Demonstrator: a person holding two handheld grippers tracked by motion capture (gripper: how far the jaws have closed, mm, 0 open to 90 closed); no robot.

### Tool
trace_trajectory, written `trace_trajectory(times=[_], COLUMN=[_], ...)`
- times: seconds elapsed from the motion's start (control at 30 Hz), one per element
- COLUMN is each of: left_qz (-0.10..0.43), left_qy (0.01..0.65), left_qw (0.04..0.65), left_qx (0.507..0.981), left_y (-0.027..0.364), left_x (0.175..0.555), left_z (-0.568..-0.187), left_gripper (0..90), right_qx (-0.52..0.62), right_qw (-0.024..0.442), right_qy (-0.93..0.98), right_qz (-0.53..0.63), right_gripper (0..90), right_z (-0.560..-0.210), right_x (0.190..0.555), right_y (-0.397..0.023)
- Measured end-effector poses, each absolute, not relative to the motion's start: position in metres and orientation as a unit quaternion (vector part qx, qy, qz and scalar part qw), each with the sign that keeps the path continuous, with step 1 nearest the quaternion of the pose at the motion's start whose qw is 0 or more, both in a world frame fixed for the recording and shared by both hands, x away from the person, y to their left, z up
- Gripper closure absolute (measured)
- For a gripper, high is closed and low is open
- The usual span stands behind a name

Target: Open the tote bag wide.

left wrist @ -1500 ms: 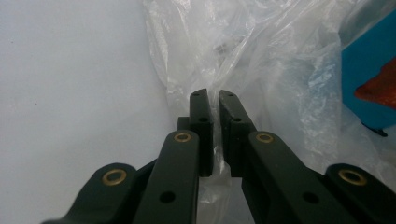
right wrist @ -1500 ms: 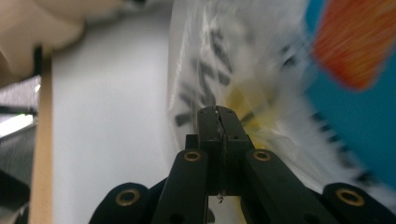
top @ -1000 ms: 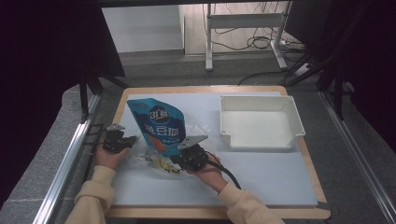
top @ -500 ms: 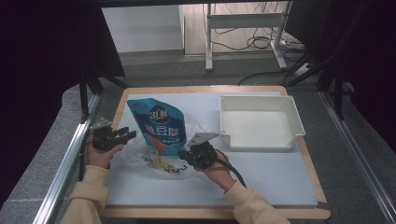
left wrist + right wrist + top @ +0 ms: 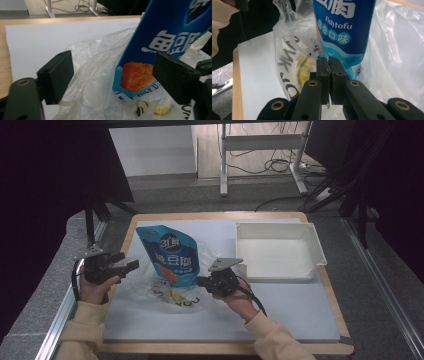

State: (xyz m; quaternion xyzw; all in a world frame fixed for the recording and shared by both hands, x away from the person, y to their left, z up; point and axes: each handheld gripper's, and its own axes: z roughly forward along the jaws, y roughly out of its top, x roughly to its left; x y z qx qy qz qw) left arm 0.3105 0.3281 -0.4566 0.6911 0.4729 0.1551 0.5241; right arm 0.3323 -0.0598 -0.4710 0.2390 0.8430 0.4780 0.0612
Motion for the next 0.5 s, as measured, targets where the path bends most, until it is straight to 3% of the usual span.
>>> trace_trajectory(times=[0.23, 0.33, 0.5], left_qz=[0.154, 0.130, 0.135], left_qy=[0.463, 0.450, 0.417], left_qw=[0.516, 0.507, 0.507], left_qx=[0.704, 0.723, 0.742], left_y=[0.326, 0.321, 0.310], left_x=[0.307, 0.313, 0.315], left_z=[-0.457, -0.466, -0.469], left_gripper=[10.4, 13.4, 16.2], right_qx=[0.239, 0.240, 0.242], right_qw=[0.064, 0.063, 0.064], right_qy=[0.841, 0.842, 0.841], right_qz=[0.480, 0.480, 0.479], right_gripper=[86.5, 86.5, 86.5], right_z=[-0.468, -0.470, -0.470], right_x=[0.334, 0.334, 0.334], right_y=[-0.062, -0.062, -0.063])
